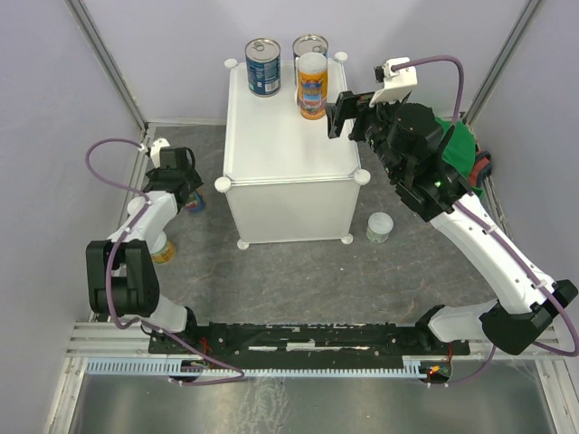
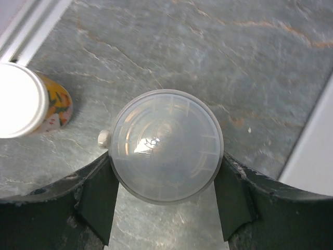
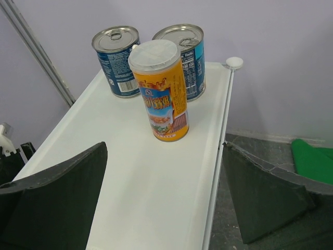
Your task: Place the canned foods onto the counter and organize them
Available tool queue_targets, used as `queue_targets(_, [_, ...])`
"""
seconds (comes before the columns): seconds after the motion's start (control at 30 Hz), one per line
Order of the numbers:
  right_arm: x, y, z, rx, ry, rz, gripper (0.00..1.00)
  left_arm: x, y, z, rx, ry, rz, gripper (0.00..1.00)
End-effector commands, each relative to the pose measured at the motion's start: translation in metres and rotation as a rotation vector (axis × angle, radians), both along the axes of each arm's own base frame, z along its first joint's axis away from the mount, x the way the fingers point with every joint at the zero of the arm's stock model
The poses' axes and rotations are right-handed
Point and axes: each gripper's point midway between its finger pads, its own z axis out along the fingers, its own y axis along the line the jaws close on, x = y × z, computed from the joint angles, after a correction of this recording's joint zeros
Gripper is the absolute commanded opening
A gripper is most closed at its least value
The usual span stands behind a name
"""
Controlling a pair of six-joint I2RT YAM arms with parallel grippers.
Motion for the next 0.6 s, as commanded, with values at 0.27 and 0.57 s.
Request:
queue_targets(0.27, [-0.01, -0.013, 0.011, 0.012, 0.012, -0.03, 0.99, -0.003, -0.033, 0.07, 0.122, -0.188, -0.171, 0.28])
queue_targets(0.57, [-0.007, -0.022, -0.002, -0.037, 0.016, -0.091, 1.0, -0.022, -0.029, 0.097, 0.167, -0.251, -0.107, 0.28])
